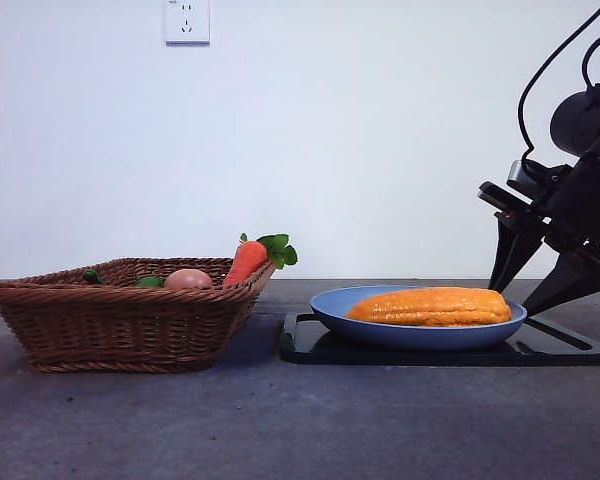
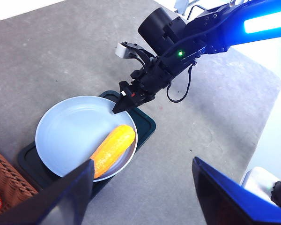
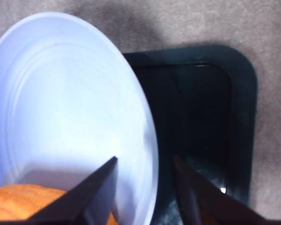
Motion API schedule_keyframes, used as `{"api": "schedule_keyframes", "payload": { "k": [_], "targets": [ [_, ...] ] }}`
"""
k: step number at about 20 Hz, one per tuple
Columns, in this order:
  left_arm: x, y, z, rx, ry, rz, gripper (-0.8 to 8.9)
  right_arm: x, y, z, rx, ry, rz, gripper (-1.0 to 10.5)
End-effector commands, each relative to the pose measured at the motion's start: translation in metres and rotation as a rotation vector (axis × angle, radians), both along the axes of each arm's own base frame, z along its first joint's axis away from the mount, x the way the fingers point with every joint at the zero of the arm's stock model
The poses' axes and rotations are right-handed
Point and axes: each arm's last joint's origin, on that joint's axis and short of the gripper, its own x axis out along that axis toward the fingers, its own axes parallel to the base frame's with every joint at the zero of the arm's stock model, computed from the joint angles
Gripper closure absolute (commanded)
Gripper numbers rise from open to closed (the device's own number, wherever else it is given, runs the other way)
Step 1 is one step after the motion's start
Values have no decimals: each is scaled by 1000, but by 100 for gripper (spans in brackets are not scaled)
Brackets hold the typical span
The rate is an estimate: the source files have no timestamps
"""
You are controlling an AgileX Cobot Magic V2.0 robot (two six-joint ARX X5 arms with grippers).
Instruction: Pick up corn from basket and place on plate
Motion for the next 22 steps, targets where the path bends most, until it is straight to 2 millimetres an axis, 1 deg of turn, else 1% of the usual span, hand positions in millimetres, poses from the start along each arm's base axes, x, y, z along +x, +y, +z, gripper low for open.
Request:
{"api": "schedule_keyframes", "payload": {
  "k": [1, 3, 5, 8, 10, 13, 17, 20, 22],
  "targets": [
    [-1, -1, 7, -18, -17, -1, 471, 4, -1, 2, -4, -18, 6, 734],
    [-1, -1, 7, -15, -15, -1, 471, 0, -7, 15, -4, -38, -10, 734],
    [-1, -1, 7, -15, -16, -1, 471, -9, -11, 34, -8, -65, -13, 734],
    [-1, -1, 7, -15, -16, -1, 475, -33, -13, 70, -34, -120, 29, 734],
    [-1, -1, 7, -15, -16, -1, 475, -57, -11, 96, -48, -147, 78, 734],
    [-1, -1, 6, -11, -12, -1, 475, -101, 1, 130, -71, -177, 173, 734],
    [-2, 0, 4, 10, 9, -2, 482, -158, 17, 163, -78, -225, 279, 740],
    [-3, 1, 1, 31, 31, -2, 563, -189, 24, 177, -74, -267, 353, 792],
    [-4, 2, 0, 45, 42, -3, 655, -204, 26, 182, -76, -296, 396, 864]
  ]
}}
